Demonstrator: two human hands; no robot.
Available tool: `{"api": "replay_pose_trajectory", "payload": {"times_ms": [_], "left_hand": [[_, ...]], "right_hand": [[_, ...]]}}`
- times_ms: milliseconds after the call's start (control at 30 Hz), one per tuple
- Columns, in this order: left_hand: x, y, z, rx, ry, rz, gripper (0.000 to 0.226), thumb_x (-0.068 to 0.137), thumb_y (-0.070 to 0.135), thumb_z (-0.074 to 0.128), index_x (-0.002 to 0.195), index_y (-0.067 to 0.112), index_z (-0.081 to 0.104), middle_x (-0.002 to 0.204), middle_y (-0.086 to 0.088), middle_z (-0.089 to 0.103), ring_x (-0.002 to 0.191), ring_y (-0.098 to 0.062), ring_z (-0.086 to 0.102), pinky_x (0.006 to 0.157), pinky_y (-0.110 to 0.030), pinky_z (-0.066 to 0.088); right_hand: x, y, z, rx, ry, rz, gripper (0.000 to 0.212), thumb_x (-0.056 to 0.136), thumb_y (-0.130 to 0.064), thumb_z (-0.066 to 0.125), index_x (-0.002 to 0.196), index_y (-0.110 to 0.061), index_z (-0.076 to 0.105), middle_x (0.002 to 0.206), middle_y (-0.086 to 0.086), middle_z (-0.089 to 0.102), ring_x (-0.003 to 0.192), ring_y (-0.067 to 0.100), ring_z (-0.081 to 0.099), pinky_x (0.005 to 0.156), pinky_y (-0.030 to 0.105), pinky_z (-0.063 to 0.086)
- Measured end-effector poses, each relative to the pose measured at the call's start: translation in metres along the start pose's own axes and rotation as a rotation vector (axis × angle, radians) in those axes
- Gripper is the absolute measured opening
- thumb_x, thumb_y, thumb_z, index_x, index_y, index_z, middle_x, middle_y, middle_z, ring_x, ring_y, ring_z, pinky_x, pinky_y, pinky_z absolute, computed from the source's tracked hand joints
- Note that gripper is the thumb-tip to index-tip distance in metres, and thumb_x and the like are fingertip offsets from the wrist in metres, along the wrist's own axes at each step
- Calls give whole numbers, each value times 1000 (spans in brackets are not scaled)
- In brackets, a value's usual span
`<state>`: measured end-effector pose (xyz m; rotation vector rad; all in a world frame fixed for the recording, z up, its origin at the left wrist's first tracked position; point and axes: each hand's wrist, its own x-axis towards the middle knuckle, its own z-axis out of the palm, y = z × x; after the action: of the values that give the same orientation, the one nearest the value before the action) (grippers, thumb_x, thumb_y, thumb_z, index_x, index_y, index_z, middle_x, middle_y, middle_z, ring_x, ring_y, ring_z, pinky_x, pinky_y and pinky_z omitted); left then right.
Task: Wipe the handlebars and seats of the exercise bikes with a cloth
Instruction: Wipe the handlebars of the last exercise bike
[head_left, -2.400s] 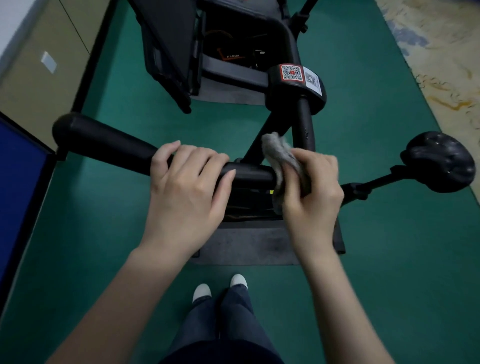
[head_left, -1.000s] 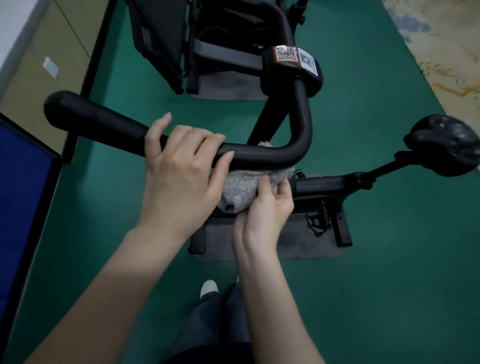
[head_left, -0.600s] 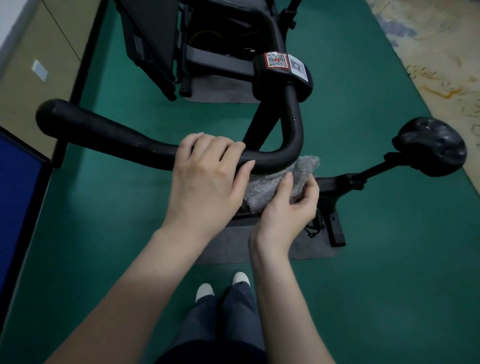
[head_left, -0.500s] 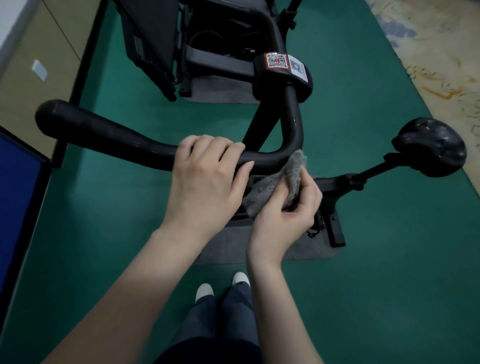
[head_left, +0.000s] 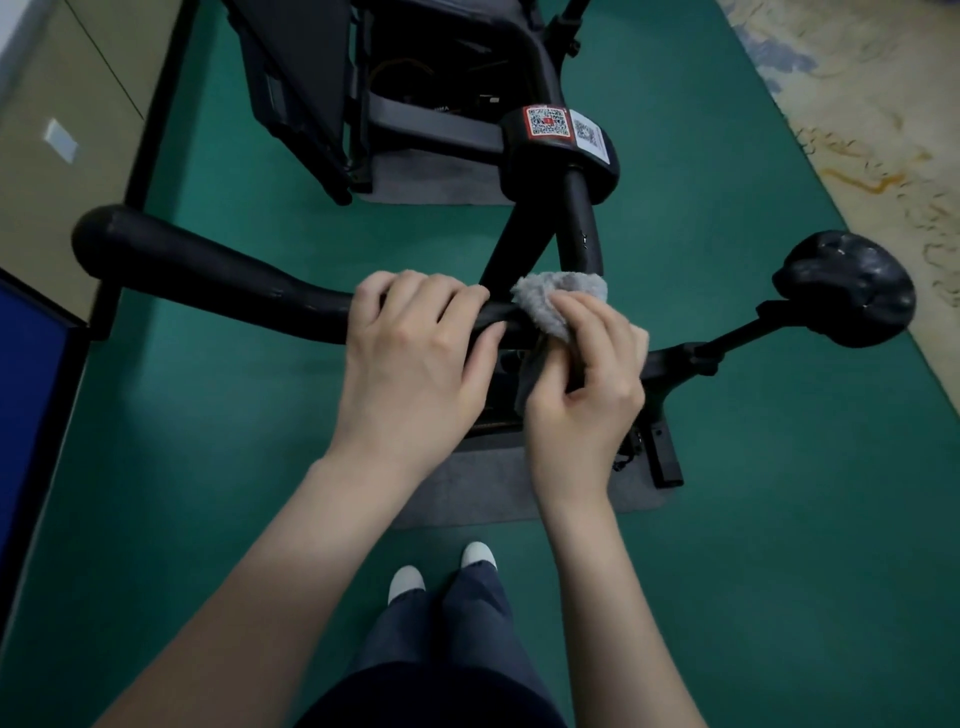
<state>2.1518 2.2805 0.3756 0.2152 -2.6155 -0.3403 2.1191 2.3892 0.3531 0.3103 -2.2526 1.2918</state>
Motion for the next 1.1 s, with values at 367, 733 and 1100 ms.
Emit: {"api": "replay_pose_trajectory", "payload": {"times_ms": [367,733,1100], "left_hand": [[4,11,2,35,-3,-59,30,92,35,53,104,11,68,97,-3,67,95,-25,61,105,-38,25],[11,38,14,89,-25,-205,35,94,38,49,102,12,69,95,-1,69,95,-22,61,106,-40,29],[14,57,23,131,-12,-280,32,95,36,51,100,11,71,93,0,69,95,-21,62,108,-41,28]], "right_hand": [[27,20,-13,-16,-60,-1,30,83,13,52,104,-1,69,104,-6,58,98,24,54,90,12,38],[59,49,-20,52,-233,-133,30,82,15,53,102,-1,69,104,-6,58,95,20,50,90,12,37],[95,68,-15,152,-410,-178,28,84,13,53,102,-1,69,104,5,66,97,27,54,91,17,39]]}}
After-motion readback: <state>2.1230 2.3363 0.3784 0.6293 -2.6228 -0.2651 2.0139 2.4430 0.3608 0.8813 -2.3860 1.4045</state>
